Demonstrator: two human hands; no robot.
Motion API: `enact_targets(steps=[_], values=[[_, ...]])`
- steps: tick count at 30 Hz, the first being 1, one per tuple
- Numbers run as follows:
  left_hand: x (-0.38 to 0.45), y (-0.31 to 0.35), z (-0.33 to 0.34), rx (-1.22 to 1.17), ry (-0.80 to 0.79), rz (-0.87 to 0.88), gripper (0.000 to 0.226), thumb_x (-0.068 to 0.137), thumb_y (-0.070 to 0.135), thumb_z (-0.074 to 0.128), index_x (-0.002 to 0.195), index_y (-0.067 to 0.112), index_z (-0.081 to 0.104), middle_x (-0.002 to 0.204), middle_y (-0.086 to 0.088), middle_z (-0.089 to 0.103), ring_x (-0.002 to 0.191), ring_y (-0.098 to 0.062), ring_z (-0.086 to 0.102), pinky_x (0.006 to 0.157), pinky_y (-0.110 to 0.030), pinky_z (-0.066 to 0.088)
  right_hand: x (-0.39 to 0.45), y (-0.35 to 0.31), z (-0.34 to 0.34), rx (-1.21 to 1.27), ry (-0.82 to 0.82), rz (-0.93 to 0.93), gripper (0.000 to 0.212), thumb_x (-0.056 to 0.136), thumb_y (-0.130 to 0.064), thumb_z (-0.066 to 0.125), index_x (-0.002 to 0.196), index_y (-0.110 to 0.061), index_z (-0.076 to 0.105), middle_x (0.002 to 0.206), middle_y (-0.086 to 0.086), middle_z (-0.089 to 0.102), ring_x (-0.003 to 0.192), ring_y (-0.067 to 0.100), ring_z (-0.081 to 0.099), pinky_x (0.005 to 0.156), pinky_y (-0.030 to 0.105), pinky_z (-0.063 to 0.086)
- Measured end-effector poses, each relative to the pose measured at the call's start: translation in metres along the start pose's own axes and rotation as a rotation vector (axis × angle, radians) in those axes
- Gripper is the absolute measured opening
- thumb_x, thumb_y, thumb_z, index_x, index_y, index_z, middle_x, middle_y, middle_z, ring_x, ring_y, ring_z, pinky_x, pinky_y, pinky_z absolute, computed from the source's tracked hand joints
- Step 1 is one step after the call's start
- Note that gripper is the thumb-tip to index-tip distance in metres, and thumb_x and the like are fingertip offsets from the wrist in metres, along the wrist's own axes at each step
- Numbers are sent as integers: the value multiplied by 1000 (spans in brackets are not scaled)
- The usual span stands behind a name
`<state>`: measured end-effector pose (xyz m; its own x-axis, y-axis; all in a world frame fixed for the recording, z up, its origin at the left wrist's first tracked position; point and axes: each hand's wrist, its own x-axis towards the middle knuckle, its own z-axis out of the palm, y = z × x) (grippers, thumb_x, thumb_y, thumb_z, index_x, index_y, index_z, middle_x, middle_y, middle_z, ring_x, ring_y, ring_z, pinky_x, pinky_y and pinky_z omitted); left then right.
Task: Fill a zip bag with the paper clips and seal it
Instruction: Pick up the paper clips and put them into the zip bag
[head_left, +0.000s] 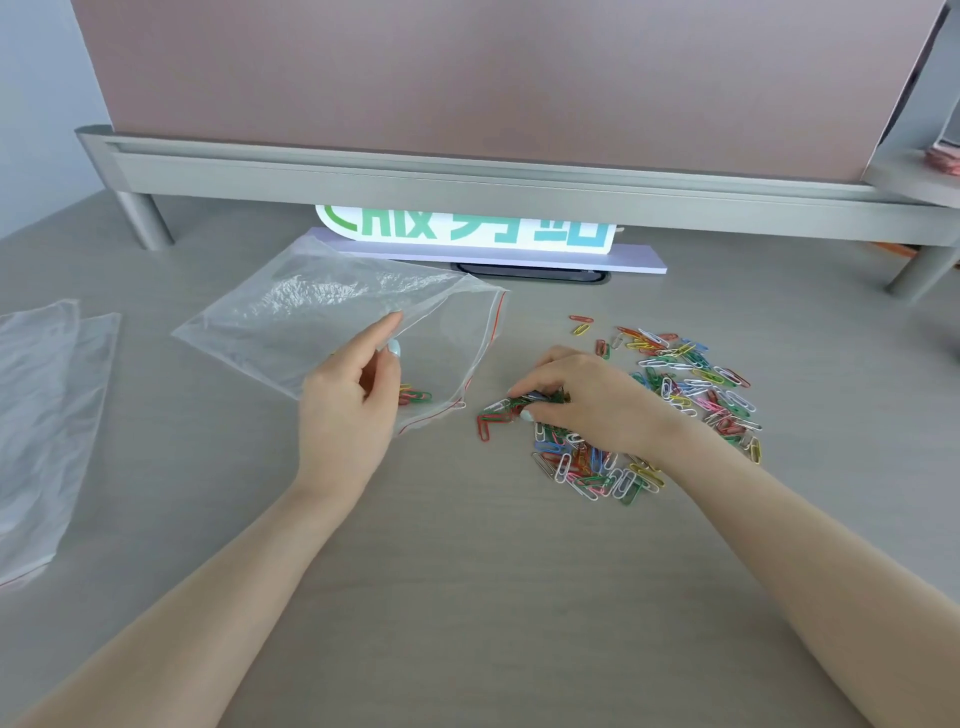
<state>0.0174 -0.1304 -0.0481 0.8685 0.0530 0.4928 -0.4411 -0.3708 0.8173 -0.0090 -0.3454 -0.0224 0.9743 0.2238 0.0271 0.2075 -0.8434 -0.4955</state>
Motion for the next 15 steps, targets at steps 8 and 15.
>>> enact_targets(steps=[8,15], values=[[1,-1,1,9,4,7,36,93,9,48,120,29,60,53,9,37,52,-12,34,58,-26,36,-3,-5,-1,-147,50,-40,20,87,-14,57,102,-20,71,98,4,62,90,18,57,83,32,43],[1,0,1,-11,-15,-5,35,93,9,48,120,27,61,58,-1,41,63,-31,47,59,-28,38,-5,-3,-3,-51,118,43,20,84,-10,59,97,-17,73,89,-3,67,80,12,59,78,25,47]])
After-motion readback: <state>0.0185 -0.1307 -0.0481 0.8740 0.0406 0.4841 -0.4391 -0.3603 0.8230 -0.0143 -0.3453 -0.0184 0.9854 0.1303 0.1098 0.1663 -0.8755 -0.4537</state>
